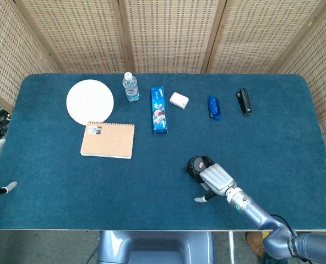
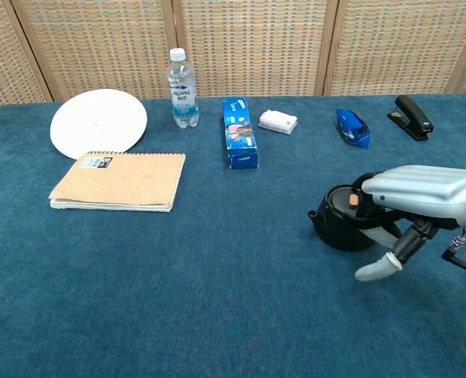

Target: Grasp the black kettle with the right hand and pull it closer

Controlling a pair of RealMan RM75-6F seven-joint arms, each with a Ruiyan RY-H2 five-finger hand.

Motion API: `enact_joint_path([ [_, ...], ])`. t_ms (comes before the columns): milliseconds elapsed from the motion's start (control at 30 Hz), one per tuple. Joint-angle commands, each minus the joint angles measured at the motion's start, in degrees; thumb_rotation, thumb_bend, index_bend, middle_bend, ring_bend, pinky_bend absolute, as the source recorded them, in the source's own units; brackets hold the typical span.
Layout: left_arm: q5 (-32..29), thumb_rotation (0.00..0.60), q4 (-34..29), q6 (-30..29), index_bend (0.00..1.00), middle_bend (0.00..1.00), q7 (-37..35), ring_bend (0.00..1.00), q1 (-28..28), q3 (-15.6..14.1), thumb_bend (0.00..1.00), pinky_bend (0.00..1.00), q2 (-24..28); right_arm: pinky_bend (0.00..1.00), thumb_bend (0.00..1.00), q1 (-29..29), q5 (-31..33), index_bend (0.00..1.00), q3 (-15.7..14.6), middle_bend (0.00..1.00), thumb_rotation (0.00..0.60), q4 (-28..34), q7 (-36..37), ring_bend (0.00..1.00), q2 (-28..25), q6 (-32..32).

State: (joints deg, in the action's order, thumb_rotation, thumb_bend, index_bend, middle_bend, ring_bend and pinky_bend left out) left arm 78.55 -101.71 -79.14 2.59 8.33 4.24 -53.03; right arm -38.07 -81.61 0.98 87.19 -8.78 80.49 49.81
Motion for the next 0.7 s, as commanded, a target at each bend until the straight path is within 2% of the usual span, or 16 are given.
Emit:
enact_joint_path([
  [33, 0.0, 0.6, 0.0, 0.0, 0.0, 0.0, 0.0, 0.0, 0.0, 0.0, 0.0, 0.0, 0.0, 0.0, 0.0, 0.8, -2.5, 0.98, 1.1, 0.89, 0.32, -3.1, 5.3, 0.61, 2.5, 3.6],
  [233, 0.1, 0.6, -0.1, -0.2, 0.0, 0.0, 0.0, 0.0, -0.1, 0.0, 0.0, 0.0, 0.1, 0.0, 0.0, 0.9, -5.1, 1.0, 2.2, 0.98, 0.319, -6.5, 11.5, 0.72, 4.4, 7.2],
  [467, -0.1, 0.6, -0.1, -0.1, 0.0, 0.0, -0.1, 0.0, -0.1, 0.0, 0.0, 0.0, 0.1, 0.0, 0.0, 0.8, -5.2, 1.0, 3.5, 1.0, 0.307, -7.3, 15.6, 0.8, 5.5, 9.0],
  [533, -0.1, 0.6, -0.1, 0.0, 0.0, 0.0, 0.0, 0.0, -0.1, 0.0, 0.0, 0.0, 0.1, 0.0, 0.0, 0.7, -4.5, 1.0, 4.2, 1.0, 0.288, -7.0, 15.9, 0.82, 5.4, 9.0],
  [700, -0.1, 0.6, -0.2, -0.1, 0.0, 0.0, -0.1, 0.0, -0.1, 0.0, 0.0, 0.0, 0.2, 0.0, 0.0, 0.6, -4.1, 1.0, 5.4, 1.0, 0.284, -6.2, 13.9, 0.87, 5.1, 10.4],
])
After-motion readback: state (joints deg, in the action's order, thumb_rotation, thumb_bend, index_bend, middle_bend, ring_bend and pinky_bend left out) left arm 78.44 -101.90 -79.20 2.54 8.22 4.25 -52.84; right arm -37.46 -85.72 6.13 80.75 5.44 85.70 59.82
